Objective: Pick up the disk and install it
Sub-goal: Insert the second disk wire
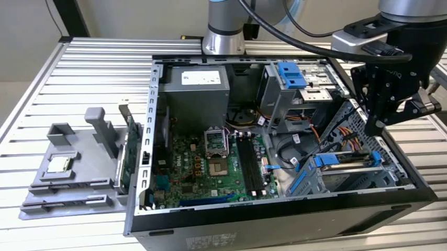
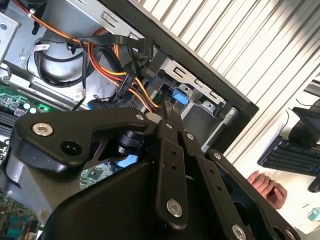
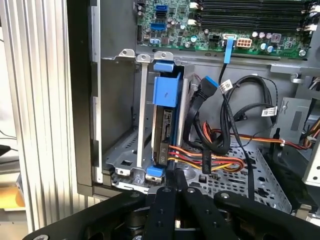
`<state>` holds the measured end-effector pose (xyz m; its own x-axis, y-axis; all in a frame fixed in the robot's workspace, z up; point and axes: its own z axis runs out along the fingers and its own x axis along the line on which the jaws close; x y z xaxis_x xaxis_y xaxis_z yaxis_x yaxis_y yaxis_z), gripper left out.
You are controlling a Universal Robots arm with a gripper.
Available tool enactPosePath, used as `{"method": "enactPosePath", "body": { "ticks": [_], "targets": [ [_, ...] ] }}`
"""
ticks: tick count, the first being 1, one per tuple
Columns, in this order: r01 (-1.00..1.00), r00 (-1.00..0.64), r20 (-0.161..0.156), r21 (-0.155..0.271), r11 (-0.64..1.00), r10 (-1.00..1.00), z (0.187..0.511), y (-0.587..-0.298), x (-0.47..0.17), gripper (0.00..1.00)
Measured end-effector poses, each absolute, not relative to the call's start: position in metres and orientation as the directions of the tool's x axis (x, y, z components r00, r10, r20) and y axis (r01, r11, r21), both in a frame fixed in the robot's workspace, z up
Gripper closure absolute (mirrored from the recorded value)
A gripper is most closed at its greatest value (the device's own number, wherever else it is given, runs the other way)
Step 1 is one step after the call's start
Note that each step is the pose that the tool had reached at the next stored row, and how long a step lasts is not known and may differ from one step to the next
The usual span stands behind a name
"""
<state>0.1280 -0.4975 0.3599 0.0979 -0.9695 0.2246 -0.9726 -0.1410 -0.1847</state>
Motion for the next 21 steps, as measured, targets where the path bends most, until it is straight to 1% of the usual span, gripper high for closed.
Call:
{"method": "enactPosePath", "body": {
  "ticks": [4,9,10,16,19,21],
  "targets": [
    [-0.973,0.098,0.226,-0.185,-0.141,-0.969,0.360,-0.489,0.128,1.00],
    [-0.973,0.098,0.226,-0.184,-0.141,-0.969,0.360,-0.488,0.128,1.00],
    [-0.973,0.098,0.226,-0.184,-0.141,-0.969,0.360,-0.488,0.128,0.00],
    [-0.973,0.098,0.226,-0.183,-0.141,-0.969,0.360,-0.488,0.128,0.00],
    [-0.973,0.098,0.227,-0.183,-0.141,-0.969,0.360,-0.481,0.128,0.00],
    [-0.973,0.097,0.233,-0.182,-0.142,-0.968,0.360,-0.478,0.128,0.00]
  ]
}}
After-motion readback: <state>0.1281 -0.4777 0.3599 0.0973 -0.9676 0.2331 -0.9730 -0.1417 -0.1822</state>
